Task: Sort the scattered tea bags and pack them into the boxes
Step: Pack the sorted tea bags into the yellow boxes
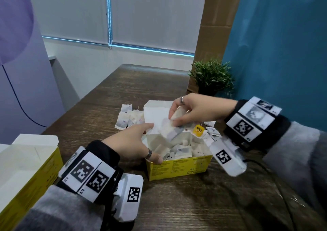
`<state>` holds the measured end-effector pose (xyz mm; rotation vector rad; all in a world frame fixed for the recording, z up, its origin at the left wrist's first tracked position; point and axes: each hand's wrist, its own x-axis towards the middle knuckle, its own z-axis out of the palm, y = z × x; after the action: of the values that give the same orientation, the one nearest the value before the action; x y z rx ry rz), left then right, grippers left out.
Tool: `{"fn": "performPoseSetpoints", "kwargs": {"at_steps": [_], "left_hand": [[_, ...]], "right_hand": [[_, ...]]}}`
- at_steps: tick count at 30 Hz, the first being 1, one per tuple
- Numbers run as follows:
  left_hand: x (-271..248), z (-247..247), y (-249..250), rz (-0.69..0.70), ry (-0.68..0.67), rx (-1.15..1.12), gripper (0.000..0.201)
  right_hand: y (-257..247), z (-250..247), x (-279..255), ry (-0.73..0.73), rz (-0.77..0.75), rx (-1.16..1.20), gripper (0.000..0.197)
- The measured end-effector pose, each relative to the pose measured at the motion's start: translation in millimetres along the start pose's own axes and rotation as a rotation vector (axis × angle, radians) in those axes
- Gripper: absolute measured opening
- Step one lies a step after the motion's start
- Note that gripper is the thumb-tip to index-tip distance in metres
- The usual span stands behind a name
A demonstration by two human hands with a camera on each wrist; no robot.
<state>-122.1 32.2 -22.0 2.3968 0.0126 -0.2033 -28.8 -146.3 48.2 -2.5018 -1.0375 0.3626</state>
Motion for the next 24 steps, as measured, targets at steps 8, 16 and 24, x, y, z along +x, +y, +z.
{"fn": "performPoseSetpoints", "kwargs": {"at_steps": [8,16,24], "left_hand": [[0,0,0,-0.012,-0.003,-0.014,0.110],[-1,0,0,-0.021,-0.008,-0.021,0.111],[0,-1,0,-0.022,-0.013,-0.020,0.111]], "right_hand": [[11,36,17,-0.071,0.072,0.008,0.013],[19,30,4,-0.117,0.116,-0.062,0.029],[74,-5,-2,-0.018,0.321,-0.154,0.040]]}}
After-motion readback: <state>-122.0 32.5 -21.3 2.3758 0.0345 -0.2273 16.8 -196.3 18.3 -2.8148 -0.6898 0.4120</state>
